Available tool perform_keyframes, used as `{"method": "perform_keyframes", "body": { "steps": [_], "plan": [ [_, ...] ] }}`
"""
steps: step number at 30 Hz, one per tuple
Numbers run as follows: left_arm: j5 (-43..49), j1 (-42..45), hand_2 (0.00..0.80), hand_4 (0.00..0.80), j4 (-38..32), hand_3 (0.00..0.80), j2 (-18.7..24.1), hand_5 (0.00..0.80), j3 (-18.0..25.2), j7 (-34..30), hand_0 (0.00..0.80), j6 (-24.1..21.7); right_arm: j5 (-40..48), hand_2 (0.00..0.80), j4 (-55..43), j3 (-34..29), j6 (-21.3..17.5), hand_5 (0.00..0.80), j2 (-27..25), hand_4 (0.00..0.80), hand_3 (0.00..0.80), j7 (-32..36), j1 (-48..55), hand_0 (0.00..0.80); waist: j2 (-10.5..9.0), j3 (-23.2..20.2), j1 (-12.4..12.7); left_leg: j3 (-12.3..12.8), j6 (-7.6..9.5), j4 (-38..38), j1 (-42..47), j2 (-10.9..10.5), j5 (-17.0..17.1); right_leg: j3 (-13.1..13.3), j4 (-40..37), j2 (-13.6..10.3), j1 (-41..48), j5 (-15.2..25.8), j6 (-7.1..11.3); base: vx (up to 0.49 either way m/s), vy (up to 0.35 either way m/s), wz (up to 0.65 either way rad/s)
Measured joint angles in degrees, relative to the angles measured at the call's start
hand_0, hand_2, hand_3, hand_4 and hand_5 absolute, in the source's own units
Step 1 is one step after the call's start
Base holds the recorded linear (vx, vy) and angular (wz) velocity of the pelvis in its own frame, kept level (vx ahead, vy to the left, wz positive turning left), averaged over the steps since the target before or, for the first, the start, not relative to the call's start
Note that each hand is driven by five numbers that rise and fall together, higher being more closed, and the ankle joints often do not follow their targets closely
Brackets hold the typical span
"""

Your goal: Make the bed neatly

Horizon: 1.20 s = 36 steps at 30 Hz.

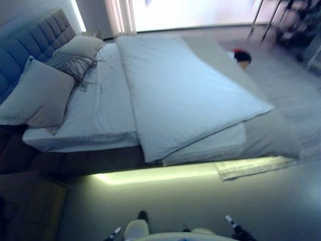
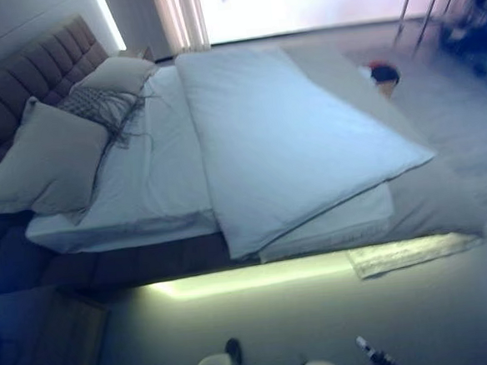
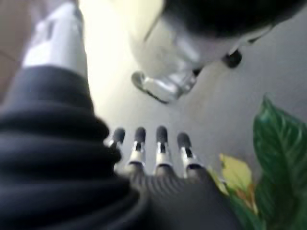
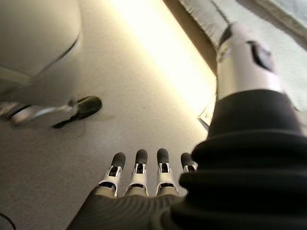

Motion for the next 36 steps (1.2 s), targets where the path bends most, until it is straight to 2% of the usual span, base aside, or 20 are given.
{"method": "perform_keyframes", "body": {
  "steps": [1,2,4,6,8,10,15,21,23,24,26,27,28,29,31,33,34,36],
  "plan": [
    [0.0,0.5,0.0,0.0,-0.2,0.0,1.9,0.0,0.1,0.1,0.0,-0.1,0.0,0.0,0.2,-0.4,0.0,0.0,1.1,0.0,0.0,0.0,0.0,0.0,-4.56,-0.5,0.4,1.7,1.28,0.0,0.0,-3.2,0.9,2.5,-6.9,-3.5,4.0,-4.5,0.89,0.323,0.166,0.15],
    [0.0,1.0,0.0,0.0,0.2,0.0,1.4,0.0,0.4,0.5,0.0,0.0,0.0,0.0,0.5,-0.9,-0.1,0.0,0.8,0.0,0.0,-0.1,-0.1,0.0,-3.9,-0.1,0.1,1.4,2.3,0.2,0.0,-2.8,2.5,2.2,-11.7,-2.9,7.9,-2.6,0.82,0.348,0.171,0.11],
    [0.0,1.2,0.0,0.0,0.4,0.0,1.0,0.0,0.3,0.6,0.0,-0.2,-0.5,0.0,0.6,-0.9,-0.1,0.0,0.5,0.0,0.0,0.0,-0.4,0.0,-4.26,-0.4,0.7,0.8,2.98,-0.4,0.2,-3.7,4.0,2.3,-16.3,-3.6,12.0,-0.5,1.64,0.36,0.177,0.21],
    [0.0,0.8,0.0,0.0,0.1,0.0,1.0,0.0,-0.1,0.6,0.0,-0.5,-1.6,0.0,0.6,-0.7,-0.1,0.0,1.3,0.0,0.0,0.2,-1.2,0.0,-5.19,-0.6,1.5,0.9,4.09,-1.1,0.1,-5.9,5.1,3.5,-19.2,-6.1,14.2,-0.1,2.81,0.265,0.131,0.14],
    [0.1,-0.3,0.0,0.0,-1.3,0.0,1.1,0.0,-0.1,0.6,0.0,-0.5,-2.0,0.0,0.2,-0.1,-0.1,0.0,2.3,0.0,0.0,1.1,-2.9,0.0,-5.63,-0.2,2.2,1.7,5.41,-1.7,1.1,-7.6,5.0,3.2,-19.4,-8.0,14.3,0.3,4.31,0.205,0.105,-0.02],
    [0.6,-1.5,0.0,0.0,-1.5,0.0,1.9,0.0,-0.1,0.7,0.0,-0.3,-2.0,0.0,-0.4,1.3,0.0,0.0,3.7,0.0,0.0,2.1,-4.9,0.0,-5.53,0.6,2.5,2.5,6.22,0.4,1.0,-7.7,3.2,2.7,-18.7,-8.5,14.4,1.7,5.34,0.195,0.109,-0.16],
    [2.0,-3.5,0.0,0.0,-1.6,0.0,2.9,0.0,0.0,0.6,0.0,-0.3,-1.5,0.0,-2.2,1.7,0.0,0.0,4.4,0.0,0.0,4.5,-5.4,0.0,-5.43,0.3,3.0,3.2,6.96,4.7,0.3,-8.0,-1.3,-0.1,-16.9,-9.3,14.2,2.5,5.15,0.178,0.162,-0.1],
    [2.9,-3.2,0.0,0.0,-1.0,0.0,2.5,0.0,0.0,0.2,0.0,1.0,-1.4,0.0,-2.0,1.5,0.0,0.0,3.9,0.0,0.0,4.5,-3.8,0.0,-5.32,-0.7,1.9,4.3,8.15,10.3,-2.8,-8.7,-5.8,-0.4,-16.2,-10.7,13.4,2.6,5.06,0.18,0.231,-0.07],
    [2.9,-3.6,0.0,0.0,-0.8,0.0,2.3,0.0,-0.1,-0.1,0.0,1.2,-1.4,0.0,-1.9,1.2,0.0,0.0,3.5,0.0,0.0,3.5,-2.5,0.0,-4.75,-2.1,1.4,4.1,8.77,9.4,-2.5,-9.3,-5.9,-0.6,-13.4,-11.1,12.2,2.6,5.05,0.165,0.202,0.08],
    [3.0,-3.7,0.0,0.0,-0.8,0.0,2.1,0.0,-1.0,-0.2,0.0,1.2,-1.4,0.0,-1.8,1.1,0.0,0.0,3.2,0.0,0.0,3.1,-2.0,0.0,-3.81,-2.7,0.7,4.0,9.47,7.1,-1.1,-9.0,-5.3,-0.7,-8.5,-10.9,9.9,2.5,5.02,0.182,0.196,0.06],
    [4.7,-3.5,0.0,0.0,-0.2,0.0,2.3,0.0,-2.9,-0.3,0.0,1.4,-1.4,0.0,-1.7,0.9,0.0,0.0,2.3,0.0,0.0,2.8,-1.1,0.0,-2.14,-3.6,-1.0,3.6,10.38,1.7,2.6,-9.0,-3.1,-0.9,6.2,-11.2,3.4,2.8,5.01,0.172,0.139,0.17],
    [5.2,-3.2,0.0,0.0,0.0,0.0,2.5,0.0,-3.9,-0.2,0.0,1.4,-1.4,0.0,-1.7,0.6,0.0,0.0,1.8,0.0,0.0,2.8,-0.8,0.0,-1.72,-3.6,-1.5,3.3,11.09,-0.7,4.5,-9.1,-1.8,-0.8,15.0,-12.2,-0.8,3.1,5.23,0.167,0.033,0.12],
    [5.1,-3.2,0.0,0.0,0.0,0.0,2.9,0.0,-4.6,-0.2,0.0,1.5,-1.2,0.0,-2.0,0.6,0.0,0.0,1.4,0.0,0.0,3.0,0.0,0.0,-1.68,-4.0,-2.5,3.1,11.44,-2.4,5.9,-9.5,-1.6,-0.8,18.4,-13.1,-4.9,1.6,5.28,0.181,-0.048,0.02],
    [5.1,-3.0,0.0,0.0,0.0,0.0,3.4,0.0,-4.8,-0.2,0.0,1.5,-0.9,0.0,-1.9,0.7,0.0,0.0,1.4,0.0,0.0,3.4,-0.2,0.0,-1.41,-3.8,-2.9,2.9,11.64,-3.7,6.4,-9.4,-1.1,-1.2,16.6,-13.0,-7.1,0.6,5.98,0.152,-0.142,0.09],
    [5.1,-3.2,0.0,0.0,-0.1,0.0,4.3,0.0,-4.7,-0.1,0.0,1.4,-0.4,0.0,-1.9,0.7,0.0,0.0,1.5,0.0,0.0,3.9,0.1,0.0,-1.8,-3.8,-4.0,3.0,11.41,-4.8,6.3,-8.8,-0.8,-2.4,3.8,-12.3,-9.8,1.2,6.48,0.112,-0.205,0.1],
    [5.0,-3.4,0.0,0.0,0.1,0.0,4.4,0.0,-4.6,-0.2,0.0,1.3,0.3,0.0,-1.9,0.7,0.0,0.0,1.5,0.0,0.0,4.0,0.0,0.0,-2.43,-3.3,-4.4,2.9,11.31,-5.6,6.4,-8.9,-0.6,-3.3,-11.0,-11.2,-11.0,5.1,9.88,0.016,-0.163,0.01],
    [5.0,-3.4,0.0,0.0,0.0,0.0,4.3,0.0,-4.6,-0.2,0.0,1.4,0.7,0.0,-1.9,0.7,0.1,0.0,1.6,0.0,0.0,3.9,-0.2,0.0,-2.81,-3.0,-4.5,2.9,11.34,-5.8,6.2,-9.1,-0.6,-3.4,-14.3,-10.8,-12.6,8.0,10.26,-0.016,-0.132,0.04],
    [4.4,-3.7,0.0,0.0,-0.3,0.0,4.1,0.0,-4.6,-0.2,0.0,1.8,1.4,0.0,-1.9,1.2,0.7,0.0,1.6,0.0,0.0,3.7,-0.4,0.0,-3.32,-1.9,-4.7,2.8,11.21,-5.8,6.5,-9.2,-0.4,-4.7,-15.2,-10.5,-14.3,11.4,9.39,0.072,-0.168,0.3]
  ]
}}
